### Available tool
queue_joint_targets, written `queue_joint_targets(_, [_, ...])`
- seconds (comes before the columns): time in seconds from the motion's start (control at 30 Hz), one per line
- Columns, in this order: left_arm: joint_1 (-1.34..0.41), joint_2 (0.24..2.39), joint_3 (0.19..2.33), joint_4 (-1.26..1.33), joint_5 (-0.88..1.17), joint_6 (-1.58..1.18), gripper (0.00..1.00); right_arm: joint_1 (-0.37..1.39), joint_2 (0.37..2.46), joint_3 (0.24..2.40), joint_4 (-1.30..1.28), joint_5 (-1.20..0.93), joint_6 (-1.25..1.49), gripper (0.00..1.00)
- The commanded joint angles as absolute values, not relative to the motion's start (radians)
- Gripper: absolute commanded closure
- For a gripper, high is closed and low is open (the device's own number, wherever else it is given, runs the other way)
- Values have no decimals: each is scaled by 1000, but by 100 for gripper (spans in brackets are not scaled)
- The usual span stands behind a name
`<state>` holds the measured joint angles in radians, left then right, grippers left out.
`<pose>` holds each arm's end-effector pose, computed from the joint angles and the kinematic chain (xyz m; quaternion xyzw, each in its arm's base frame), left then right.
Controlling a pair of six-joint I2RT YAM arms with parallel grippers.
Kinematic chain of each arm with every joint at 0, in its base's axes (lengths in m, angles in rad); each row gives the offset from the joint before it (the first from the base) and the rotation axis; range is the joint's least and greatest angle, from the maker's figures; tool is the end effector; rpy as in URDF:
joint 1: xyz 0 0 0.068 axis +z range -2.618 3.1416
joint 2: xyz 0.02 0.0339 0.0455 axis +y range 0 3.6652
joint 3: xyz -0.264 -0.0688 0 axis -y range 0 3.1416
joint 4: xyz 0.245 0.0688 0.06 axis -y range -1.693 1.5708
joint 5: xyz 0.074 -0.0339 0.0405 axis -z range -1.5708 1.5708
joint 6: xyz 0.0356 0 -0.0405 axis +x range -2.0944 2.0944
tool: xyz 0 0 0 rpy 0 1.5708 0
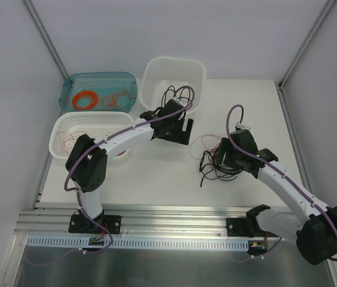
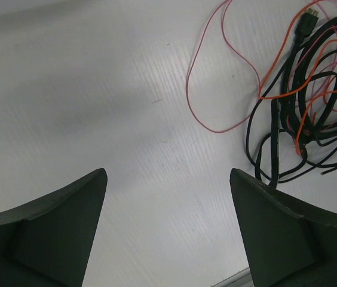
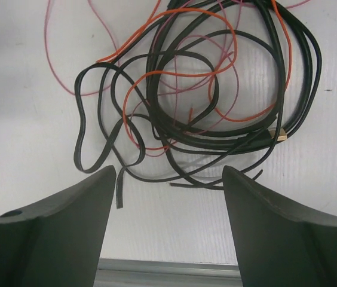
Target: Untangle the cables
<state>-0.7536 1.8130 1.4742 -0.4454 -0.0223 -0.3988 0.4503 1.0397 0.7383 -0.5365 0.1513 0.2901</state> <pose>0.3009 -0.2813 0.2676 0.1588 0.9099 -0.2002 0.3269 0.1924 0.0871 0.2445 -0.0475 0.9301 0.0635 0.3586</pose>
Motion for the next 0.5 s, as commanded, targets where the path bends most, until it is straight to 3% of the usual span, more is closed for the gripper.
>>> queue_joint_targets(0.0, [-758,1807,1496,-443,-64,-397,16,440,1130,791,-462,207,389,23])
queue_joint_targets(0.47, [-769,1488,1094,-428,-86,-502,13,474,1526,911,-339,362,755,16])
